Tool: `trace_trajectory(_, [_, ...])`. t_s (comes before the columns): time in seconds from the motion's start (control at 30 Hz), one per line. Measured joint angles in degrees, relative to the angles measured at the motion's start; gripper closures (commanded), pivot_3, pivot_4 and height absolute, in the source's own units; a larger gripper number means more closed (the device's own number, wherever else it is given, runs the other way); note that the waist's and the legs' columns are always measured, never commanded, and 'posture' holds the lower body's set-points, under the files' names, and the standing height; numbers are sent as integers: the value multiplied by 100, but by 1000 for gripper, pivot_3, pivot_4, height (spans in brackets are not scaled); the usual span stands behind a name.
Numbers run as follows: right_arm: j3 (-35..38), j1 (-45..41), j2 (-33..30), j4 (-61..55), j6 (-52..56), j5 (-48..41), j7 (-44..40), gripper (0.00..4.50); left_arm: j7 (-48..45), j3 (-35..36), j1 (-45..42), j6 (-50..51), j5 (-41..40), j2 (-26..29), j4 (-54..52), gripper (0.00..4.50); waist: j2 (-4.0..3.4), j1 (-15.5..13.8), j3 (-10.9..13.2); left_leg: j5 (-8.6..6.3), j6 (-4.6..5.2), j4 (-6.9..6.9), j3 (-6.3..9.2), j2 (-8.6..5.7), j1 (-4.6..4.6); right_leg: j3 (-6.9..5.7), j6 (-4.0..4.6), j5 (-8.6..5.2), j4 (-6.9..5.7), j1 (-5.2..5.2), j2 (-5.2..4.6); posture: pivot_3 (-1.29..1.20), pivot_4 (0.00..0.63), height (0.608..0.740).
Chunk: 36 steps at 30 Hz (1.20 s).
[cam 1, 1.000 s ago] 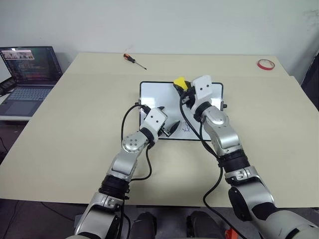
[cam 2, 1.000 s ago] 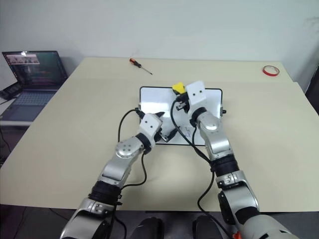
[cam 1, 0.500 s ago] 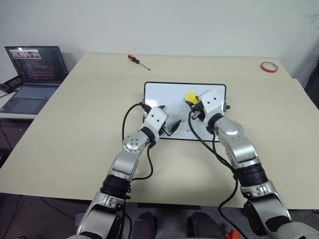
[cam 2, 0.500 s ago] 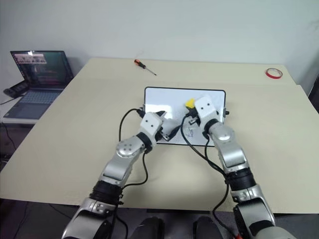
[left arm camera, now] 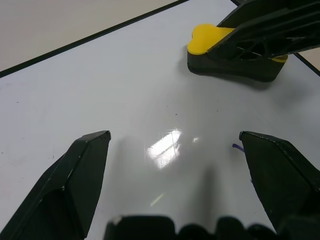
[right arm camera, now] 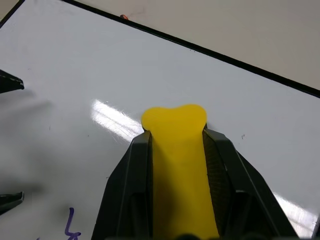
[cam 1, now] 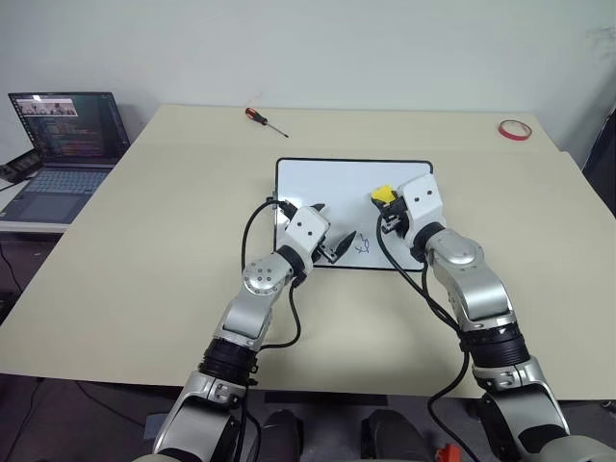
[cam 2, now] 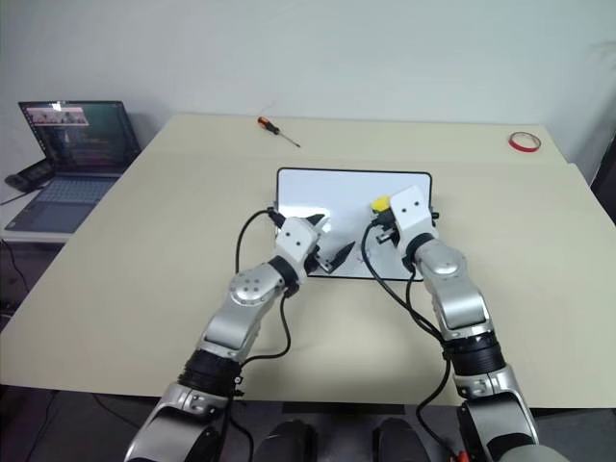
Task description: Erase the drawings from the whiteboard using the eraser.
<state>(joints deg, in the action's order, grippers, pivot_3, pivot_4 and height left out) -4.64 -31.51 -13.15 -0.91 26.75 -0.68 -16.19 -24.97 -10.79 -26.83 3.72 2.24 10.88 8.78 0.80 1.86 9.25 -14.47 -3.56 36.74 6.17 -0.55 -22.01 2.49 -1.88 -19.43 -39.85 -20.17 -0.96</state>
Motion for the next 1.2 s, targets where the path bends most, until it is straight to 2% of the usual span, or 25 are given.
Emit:
trace_trajectory(0.27, [204,1036,-214,-1415,375,-192,-94,3414,-249,129,1009,212,-228,389,-1160,0,-3,0,1,-1,-1,-8,6,5,-67,4,0,0,29,-48,-1,0,150,740])
trace_trajectory(0.4, [228,1651,-234,-2138,492,-277,-110,3414,-324,164,1673,323,-334,540,-1598,0,-4,-7,2,-1,0,-7,10,4,-70,5,0,0,26,-50,-2,0,150,740])
trace_trajectory(0.63, [207,2399,-273,-2306,71,-201,-91,3414,-339,103,2332,34,-416,504,-1742,0,-4,-11,2,-1,1,-6,10,3,-60,2,0,0,28,-39,-1,0,150,740])
trace_trajectory(0.93, [-5,2172,-280,-2105,-364,-22,-119,3414,-403,-15,2253,-56,-423,411,-1698,0,-4,0,2,-1,1,-7,5,4,-54,-2,0,0,26,-38,2,0,150,740])
trace_trajectory(1.2, [-505,1697,177,-1279,-866,176,-7,3414,-442,6,1985,-59,-426,413,-1478,0,-4,-4,3,-1,0,-7,5,3,-54,-3,0,0,28,-38,2,0,150,740])
